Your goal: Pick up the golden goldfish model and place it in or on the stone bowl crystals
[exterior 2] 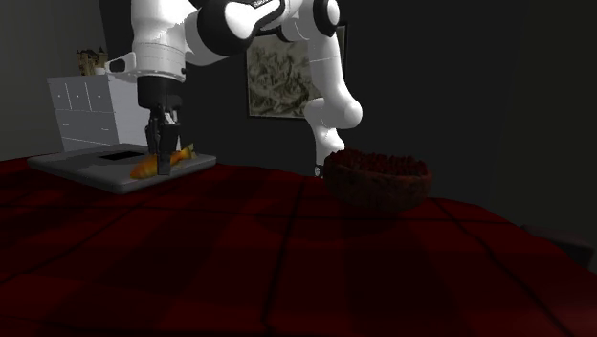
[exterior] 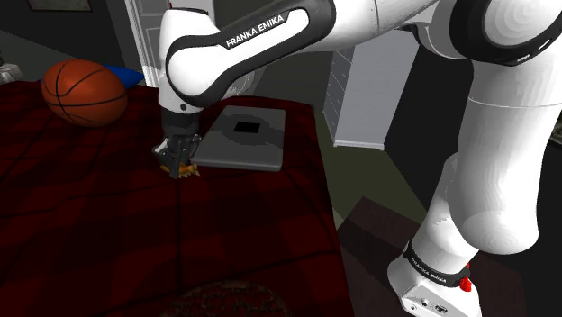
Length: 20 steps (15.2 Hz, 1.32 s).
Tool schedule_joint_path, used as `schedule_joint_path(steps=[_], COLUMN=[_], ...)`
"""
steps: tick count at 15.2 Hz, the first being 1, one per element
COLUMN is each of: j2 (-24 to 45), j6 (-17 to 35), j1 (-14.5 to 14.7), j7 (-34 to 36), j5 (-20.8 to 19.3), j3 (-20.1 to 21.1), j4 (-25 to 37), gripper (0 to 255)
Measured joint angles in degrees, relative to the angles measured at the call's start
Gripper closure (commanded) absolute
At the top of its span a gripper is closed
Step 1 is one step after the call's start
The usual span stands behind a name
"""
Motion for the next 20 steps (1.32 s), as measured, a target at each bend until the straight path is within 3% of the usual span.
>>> schedule_joint_path(steps=[20], j2=[-3.28], j6=[-14.44], j1=[-0.17], j7=[1.44], j5=[0.01], j3=[0.09], j4=[11.30], gripper=[255])
